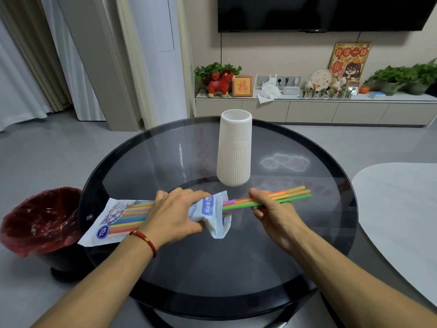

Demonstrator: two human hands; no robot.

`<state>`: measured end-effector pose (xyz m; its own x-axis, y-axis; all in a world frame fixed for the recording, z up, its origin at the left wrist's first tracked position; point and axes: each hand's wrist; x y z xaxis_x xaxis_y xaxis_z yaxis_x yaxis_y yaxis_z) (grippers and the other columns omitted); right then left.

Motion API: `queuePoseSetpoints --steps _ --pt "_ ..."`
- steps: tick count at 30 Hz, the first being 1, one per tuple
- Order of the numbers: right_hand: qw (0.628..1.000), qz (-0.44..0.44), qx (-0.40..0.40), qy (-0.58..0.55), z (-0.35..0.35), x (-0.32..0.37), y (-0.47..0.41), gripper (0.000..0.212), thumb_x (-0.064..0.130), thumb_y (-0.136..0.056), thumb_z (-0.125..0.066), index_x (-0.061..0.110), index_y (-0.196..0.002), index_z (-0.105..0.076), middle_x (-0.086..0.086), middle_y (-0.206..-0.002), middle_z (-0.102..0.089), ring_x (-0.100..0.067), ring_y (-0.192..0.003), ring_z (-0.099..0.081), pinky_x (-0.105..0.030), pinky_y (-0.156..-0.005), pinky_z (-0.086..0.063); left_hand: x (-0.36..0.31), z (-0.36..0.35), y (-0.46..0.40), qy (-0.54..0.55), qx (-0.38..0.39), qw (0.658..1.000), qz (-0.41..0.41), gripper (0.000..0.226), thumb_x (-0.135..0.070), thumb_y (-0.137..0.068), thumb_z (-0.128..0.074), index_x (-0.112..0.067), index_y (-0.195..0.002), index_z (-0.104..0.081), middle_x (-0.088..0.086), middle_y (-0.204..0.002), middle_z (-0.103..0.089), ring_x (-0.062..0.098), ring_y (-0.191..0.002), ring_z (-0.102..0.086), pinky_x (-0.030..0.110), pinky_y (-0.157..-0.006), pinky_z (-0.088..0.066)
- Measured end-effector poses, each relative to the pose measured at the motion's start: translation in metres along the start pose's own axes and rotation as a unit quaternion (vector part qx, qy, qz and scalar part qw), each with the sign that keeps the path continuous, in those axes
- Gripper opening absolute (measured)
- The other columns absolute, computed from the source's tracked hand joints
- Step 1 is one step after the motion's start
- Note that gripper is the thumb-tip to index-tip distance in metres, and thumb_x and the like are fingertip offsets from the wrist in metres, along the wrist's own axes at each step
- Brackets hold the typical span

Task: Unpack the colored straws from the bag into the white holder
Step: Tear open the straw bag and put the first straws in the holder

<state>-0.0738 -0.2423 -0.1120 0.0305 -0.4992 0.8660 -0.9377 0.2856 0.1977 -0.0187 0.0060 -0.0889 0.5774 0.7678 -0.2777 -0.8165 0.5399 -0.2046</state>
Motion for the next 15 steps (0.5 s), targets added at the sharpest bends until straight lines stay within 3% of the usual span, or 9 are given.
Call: queuePoseSetpoints --steps 3,7,11,15 --pt "0.995 0.049 -0.082 -0.023 0.007 0.014 -0.005 0.021 0.003 -0.091 -0.074 0.005 -0.075 -0.060 -0.001 -0.054 -0.046 -0.012 -0.045 -0.038 -0.020 -0.039 -0.034 0.004 0.002 0.001 0.012 -0.007 1.000 0.007 0.054 -0.057 -0.068 -0.057 -0.048 -0.121 -0.052 -0.020 -0.094 -0.061 0.006 -0.090 -0.051 0.037 -0.082 -0.028" --pt "0.998 0.014 -0.037 0.042 -0.004 0.004 0.006 0.022 0.024 -0.099 -0.069 0.005 -0.088 -0.071 -0.005 -0.063 -0.060 -0.010 -0.044 -0.048 -0.019 -0.039 -0.034 0.004 0.001 0.000 0.023 -0.008 1.000 -0.011 0.048 -0.054 -0.072 -0.061 -0.048 -0.119 -0.057 -0.021 -0.093 -0.065 0.004 -0.088 -0.053 0.036 -0.081 -0.028" --pt "0.992 0.070 -0.068 0.075 -0.011 0.011 0.003 0.024 0.012 -0.100 -0.059 0.001 -0.080 -0.068 -0.012 -0.061 -0.054 -0.015 -0.041 -0.044 -0.023 -0.039 -0.034 0.005 -0.001 -0.001 0.001 -0.004 1.000 -0.011 0.052 -0.056 -0.071 -0.060 -0.050 -0.122 -0.053 -0.021 -0.096 -0.063 0.006 -0.091 -0.051 0.036 -0.082 -0.027" --pt "0.978 0.138 -0.108 0.115 0.021 0.052 0.003 0.024 0.011 -0.098 -0.060 0.002 -0.077 -0.070 -0.010 -0.063 -0.063 -0.017 -0.043 -0.052 -0.022 -0.035 -0.037 0.014 -0.002 0.002 -0.030 -0.003 0.999 0.014 0.057 -0.056 -0.069 -0.060 -0.051 -0.125 -0.050 -0.020 -0.093 -0.056 0.008 -0.093 -0.048 0.036 -0.084 -0.029"
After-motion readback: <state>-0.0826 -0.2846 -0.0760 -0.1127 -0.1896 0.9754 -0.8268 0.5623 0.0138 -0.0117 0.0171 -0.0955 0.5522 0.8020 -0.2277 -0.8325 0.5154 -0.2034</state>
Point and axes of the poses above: each hand's wrist, its own y-axis away from the middle knuckle, its own z-axis out of the back of the hand, x = y × z
